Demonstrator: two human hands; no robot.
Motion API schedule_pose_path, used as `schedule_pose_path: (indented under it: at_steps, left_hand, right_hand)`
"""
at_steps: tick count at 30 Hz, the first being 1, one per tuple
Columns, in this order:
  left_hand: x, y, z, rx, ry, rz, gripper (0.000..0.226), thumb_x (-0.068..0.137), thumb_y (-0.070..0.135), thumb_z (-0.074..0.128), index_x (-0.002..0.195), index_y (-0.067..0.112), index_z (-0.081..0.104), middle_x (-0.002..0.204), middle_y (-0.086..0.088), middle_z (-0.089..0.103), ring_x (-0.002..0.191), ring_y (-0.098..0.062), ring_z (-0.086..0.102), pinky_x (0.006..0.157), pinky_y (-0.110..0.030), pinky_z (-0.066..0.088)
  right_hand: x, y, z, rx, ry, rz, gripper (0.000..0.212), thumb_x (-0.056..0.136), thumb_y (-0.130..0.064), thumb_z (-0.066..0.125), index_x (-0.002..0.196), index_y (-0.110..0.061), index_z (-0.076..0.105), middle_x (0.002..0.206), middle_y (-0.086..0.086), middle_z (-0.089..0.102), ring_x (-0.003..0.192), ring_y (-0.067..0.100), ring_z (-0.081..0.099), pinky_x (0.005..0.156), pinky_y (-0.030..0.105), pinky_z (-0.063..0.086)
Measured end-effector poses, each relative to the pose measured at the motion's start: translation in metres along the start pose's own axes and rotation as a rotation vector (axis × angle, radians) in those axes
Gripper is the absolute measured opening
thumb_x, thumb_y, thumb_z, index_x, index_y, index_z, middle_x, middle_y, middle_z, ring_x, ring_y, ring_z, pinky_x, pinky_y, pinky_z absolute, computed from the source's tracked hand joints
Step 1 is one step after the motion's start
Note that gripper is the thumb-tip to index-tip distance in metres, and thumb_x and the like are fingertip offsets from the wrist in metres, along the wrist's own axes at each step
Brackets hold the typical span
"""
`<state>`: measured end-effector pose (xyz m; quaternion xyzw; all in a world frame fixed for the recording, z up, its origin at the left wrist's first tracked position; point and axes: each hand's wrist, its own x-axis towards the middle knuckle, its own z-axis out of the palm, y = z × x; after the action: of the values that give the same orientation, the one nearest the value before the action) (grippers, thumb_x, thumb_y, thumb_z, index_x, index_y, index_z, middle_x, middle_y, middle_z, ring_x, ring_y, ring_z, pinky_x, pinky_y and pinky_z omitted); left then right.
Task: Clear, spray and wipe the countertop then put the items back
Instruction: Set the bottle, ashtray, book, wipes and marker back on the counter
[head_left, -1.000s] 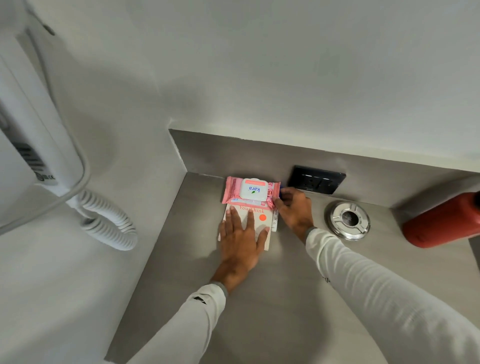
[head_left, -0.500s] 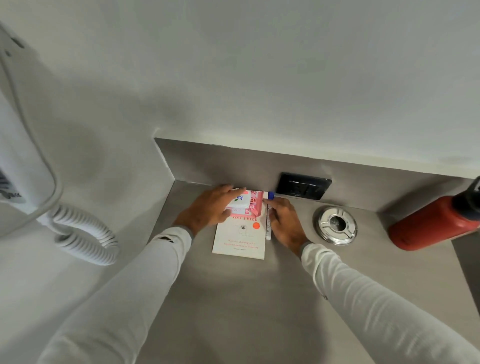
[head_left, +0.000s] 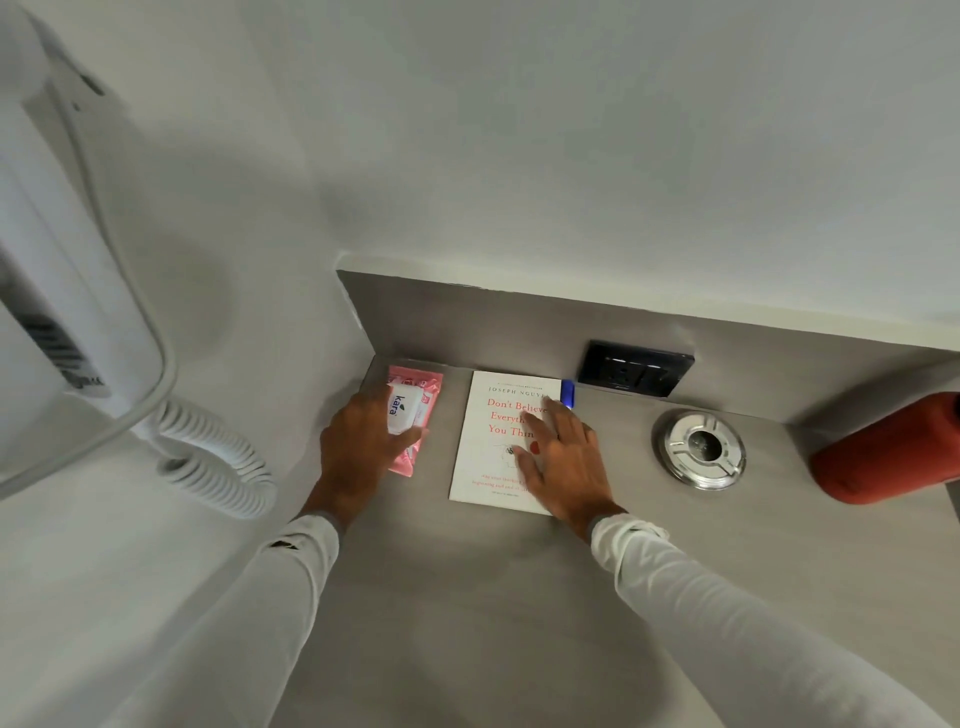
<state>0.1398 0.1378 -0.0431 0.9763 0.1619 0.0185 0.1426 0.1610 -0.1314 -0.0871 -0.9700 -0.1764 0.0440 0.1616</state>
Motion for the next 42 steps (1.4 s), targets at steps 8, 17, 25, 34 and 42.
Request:
schedule_pose_path:
  at_steps: [8,17,25,34,42]
  left_hand:
    - [-0.004,0.011,0.002,0.133,0.101,0.02,0.081,0.064,0.071,0.073,0.122,0.017,0.055,0.109,-0.011,0.064,0.096,-0.032,0.062,0.071,-0.038,0.052]
    - [-0.043,0.072,0.043,0.128,-0.173,0.371,0.075,0.087,0.063,0.052,0.15,0.028,0.031,0.155,-0.01,0.03,0.142,-0.028,0.031,0.111,-0.042,0.039]
    - [-0.046,0.084,0.053,-0.032,-0.3,0.41,0.068,0.089,0.058,0.055,0.149,0.034,0.034,0.165,-0.007,0.01,0.148,-0.027,0.026,0.114,-0.041,0.036]
    - [-0.058,0.109,0.057,0.009,-0.281,0.393,0.066,0.094,0.056,0.048,0.152,0.03,0.029,0.164,-0.014,0.008,0.151,-0.028,0.016,0.116,-0.035,0.032]
    - [-0.058,0.107,0.057,0.113,-0.276,0.415,0.07,0.094,0.061,0.042,0.153,0.031,0.023,0.164,-0.012,0.009,0.148,-0.031,0.023,0.117,-0.042,0.03]
  right_hand:
    - [-0.003,0.002,-0.002,0.036,0.037,0.013,0.059,0.101,-0.048,0.044,0.151,-0.018,0.04,0.162,0.013,0.031,0.15,0.031,0.028,0.121,0.042,0.024]
    - [-0.003,0.015,-0.025,0.493,0.175,0.372,0.03,0.094,-0.027,0.063,0.119,-0.011,0.058,0.116,0.01,0.068,0.099,0.03,0.066,0.077,0.029,0.048]
    - [-0.008,0.033,-0.04,0.535,0.056,0.463,0.018,0.089,-0.01,0.068,0.106,-0.007,0.07,0.106,0.011,0.076,0.096,0.032,0.072,0.084,0.04,0.059]
    - [-0.014,0.045,-0.048,0.587,0.073,0.459,0.023,0.09,-0.008,0.07,0.113,-0.007,0.071,0.109,0.012,0.077,0.098,0.031,0.073,0.089,0.046,0.06]
    - [-0.017,0.04,-0.051,0.552,0.09,0.428,0.02,0.095,-0.013,0.065,0.112,-0.003,0.069,0.11,0.014,0.075,0.099,0.032,0.073,0.088,0.048,0.06]
